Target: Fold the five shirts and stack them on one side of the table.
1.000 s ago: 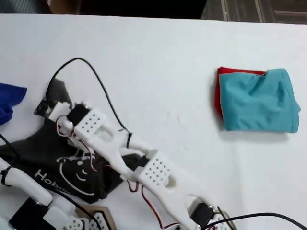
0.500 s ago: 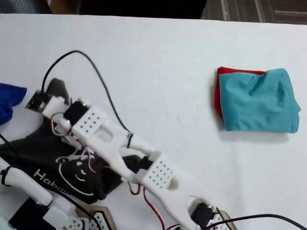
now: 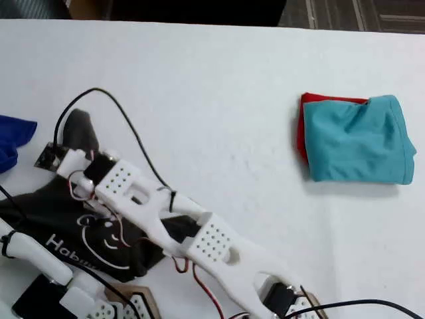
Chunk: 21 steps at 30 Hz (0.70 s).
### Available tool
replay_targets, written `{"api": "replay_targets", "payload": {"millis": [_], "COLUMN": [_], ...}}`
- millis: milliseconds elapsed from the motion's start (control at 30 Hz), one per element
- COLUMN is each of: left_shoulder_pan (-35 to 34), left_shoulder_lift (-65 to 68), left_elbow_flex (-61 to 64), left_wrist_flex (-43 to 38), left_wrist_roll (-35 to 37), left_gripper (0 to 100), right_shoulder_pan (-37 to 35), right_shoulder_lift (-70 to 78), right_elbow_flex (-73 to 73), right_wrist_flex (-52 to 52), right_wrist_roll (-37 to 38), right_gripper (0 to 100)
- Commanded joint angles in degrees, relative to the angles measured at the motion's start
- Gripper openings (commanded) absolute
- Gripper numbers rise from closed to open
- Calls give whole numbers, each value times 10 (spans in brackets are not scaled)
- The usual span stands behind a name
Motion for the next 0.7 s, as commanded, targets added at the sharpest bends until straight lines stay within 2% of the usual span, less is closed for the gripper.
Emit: {"api": "replay_targets", "payload": {"millis": [0,33,233,433,567,667], "left_shoulder_pan": [25,35,132,309,429,490], "left_shoulder_lift": [-7,-7,-3,-3,-4,-6], "left_elbow_flex": [-26,-25,-26,-30,-58,-102], "left_wrist_flex": [-4,-3,-3,-21,-28,-26], "left_wrist_roll": [8,9,72,160,192,210], "left_gripper": [27,27,27,27,27,27], "right_shoulder_pan": [51,65,156,245,305,349], "right_shoulder_lift": [1,0,-37,-122,-185,-231], "right_elbow_flex": [-14,-14,-15,-14,-14,-14], "right_wrist_flex": [-1,0,12,31,72,125], "right_wrist_roll": [-4,-4,-4,-2,0,0], "right_gripper": [21,43,20,20,20,20]}}
